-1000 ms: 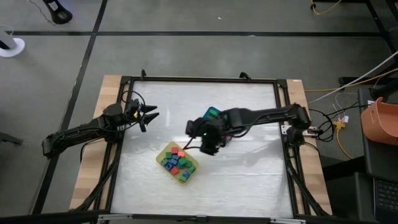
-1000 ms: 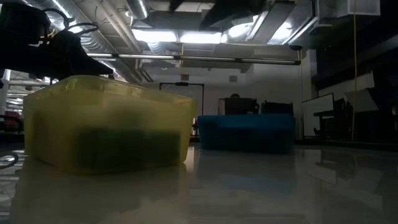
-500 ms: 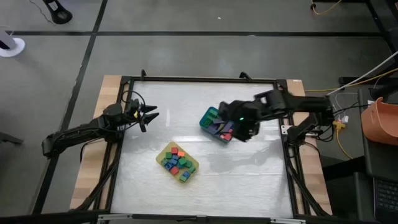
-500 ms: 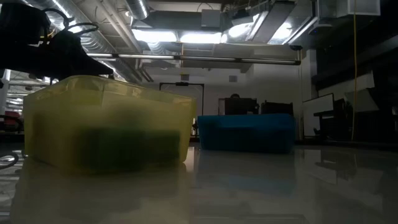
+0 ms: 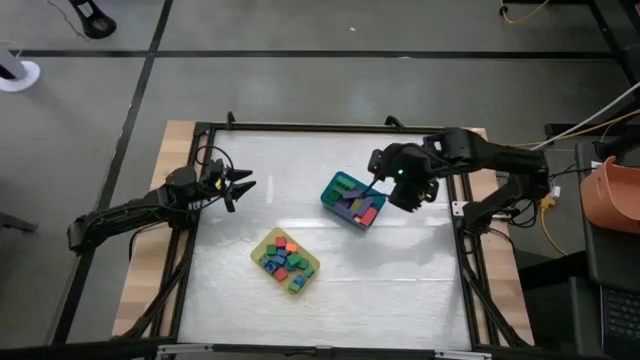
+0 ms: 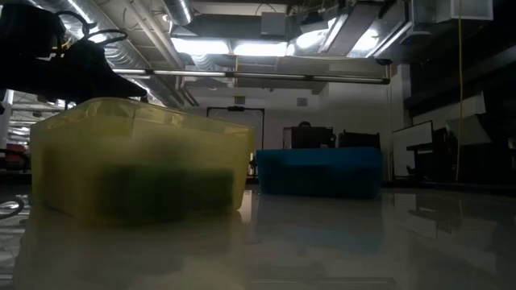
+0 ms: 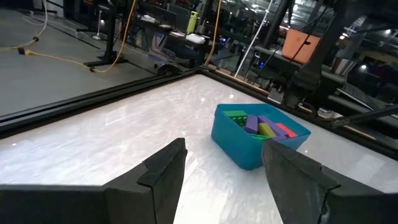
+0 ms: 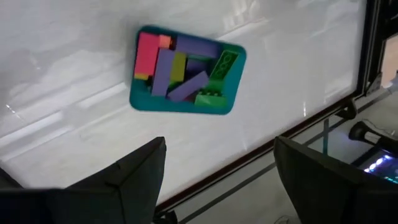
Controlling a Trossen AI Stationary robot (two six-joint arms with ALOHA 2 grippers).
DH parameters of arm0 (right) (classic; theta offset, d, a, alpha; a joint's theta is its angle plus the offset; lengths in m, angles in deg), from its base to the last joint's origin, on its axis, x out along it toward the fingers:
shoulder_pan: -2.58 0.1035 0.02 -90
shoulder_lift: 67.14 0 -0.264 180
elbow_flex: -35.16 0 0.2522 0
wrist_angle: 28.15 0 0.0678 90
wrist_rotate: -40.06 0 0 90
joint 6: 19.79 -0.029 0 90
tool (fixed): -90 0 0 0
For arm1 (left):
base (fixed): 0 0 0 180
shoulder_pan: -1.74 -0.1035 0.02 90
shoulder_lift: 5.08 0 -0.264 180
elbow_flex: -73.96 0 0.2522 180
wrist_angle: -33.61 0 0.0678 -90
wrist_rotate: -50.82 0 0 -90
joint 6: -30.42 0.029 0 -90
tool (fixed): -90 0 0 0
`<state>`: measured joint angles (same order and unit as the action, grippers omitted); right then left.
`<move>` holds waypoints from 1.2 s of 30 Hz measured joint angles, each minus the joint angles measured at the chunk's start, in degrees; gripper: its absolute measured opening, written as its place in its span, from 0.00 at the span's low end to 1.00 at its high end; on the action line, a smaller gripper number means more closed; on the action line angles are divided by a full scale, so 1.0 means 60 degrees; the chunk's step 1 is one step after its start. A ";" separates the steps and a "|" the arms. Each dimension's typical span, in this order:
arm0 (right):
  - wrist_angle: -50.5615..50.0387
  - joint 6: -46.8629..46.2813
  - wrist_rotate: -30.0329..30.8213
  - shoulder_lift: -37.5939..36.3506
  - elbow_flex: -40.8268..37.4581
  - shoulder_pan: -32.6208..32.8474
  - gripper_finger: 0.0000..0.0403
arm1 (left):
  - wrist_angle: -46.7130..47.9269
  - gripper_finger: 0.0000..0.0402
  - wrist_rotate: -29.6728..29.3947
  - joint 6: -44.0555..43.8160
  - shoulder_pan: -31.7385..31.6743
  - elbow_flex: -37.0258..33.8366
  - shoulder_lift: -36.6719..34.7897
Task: Sort blocks by size
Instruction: Return to Home Position
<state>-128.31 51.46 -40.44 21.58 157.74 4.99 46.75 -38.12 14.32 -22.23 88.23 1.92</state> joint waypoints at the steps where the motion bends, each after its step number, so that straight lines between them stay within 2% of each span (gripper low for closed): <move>1: 0.0161 0.0152 -0.0011 -0.0201 -0.0335 -0.0106 0.74 | 0.0002 0.50 0.0000 0.0000 -0.0002 -0.0002 0.0000; 9: 0.2876 0.0982 -0.0656 -0.3349 -0.4894 -0.1213 0.74 | 0.0001 0.50 0.0000 0.0000 -0.0004 -0.0003 0.0000; 20: 0.9339 0.1193 -0.1234 -0.7736 -1.1380 -0.1601 0.74 | 0.0003 0.50 0.0000 0.0000 -0.0002 0.0000 0.0000; 24: 1.1064 0.1182 -0.1271 -0.9160 -1.3476 -0.1594 0.74 | 0.0000 0.50 0.0000 0.0000 0.0000 0.0000 0.0000; 27: 1.1914 0.1167 -0.1331 -1.0002 -1.4666 -0.1594 0.74 | 0.0003 0.50 0.0000 0.0000 -0.0001 -0.0001 0.0000; 31: 1.2668 0.1171 -0.2104 -1.1159 -1.5755 -0.1594 0.74 | 0.0001 0.50 0.0000 0.0000 -0.0002 -0.0004 0.0000; 36: 1.2470 0.1171 -0.3338 -1.2808 -1.6447 -0.1594 0.74 | 0.0003 0.50 -0.0002 0.0000 -0.0001 -0.0001 0.0000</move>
<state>-53.49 58.49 -60.47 -55.26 59.06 -4.58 46.77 -38.14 14.32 -22.23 88.22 1.92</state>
